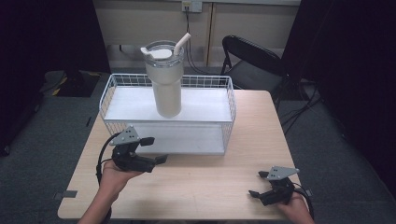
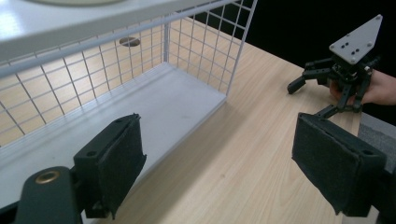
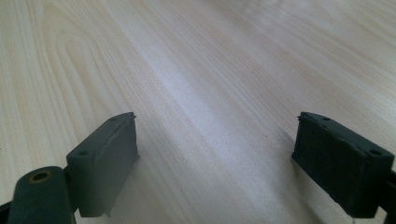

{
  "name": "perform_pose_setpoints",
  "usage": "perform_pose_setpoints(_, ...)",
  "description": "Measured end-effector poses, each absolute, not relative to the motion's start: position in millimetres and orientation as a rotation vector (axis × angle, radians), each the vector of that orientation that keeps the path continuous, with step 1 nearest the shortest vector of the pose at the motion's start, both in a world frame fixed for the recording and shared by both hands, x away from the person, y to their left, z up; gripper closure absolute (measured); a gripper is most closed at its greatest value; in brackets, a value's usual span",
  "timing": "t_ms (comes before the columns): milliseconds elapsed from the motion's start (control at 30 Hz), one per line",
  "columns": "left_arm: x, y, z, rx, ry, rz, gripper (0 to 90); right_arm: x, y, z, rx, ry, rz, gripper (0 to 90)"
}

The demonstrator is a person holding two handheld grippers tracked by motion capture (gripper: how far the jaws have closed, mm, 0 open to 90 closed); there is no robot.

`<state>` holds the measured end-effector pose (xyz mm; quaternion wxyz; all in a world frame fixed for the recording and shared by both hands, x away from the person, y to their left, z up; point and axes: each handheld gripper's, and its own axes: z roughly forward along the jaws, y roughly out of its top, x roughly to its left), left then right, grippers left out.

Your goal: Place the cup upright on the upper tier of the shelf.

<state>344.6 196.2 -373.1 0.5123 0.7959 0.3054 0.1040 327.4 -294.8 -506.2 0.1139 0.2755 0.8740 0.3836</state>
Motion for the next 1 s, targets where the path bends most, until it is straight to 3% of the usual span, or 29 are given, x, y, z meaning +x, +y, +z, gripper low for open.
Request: perform_pose_setpoints(1000,337.2,228.4,-435.8,1.928,0.833,0.235,16.4,327.3,-294.8,-506.2,0.808,2.561,1.125,13.0)
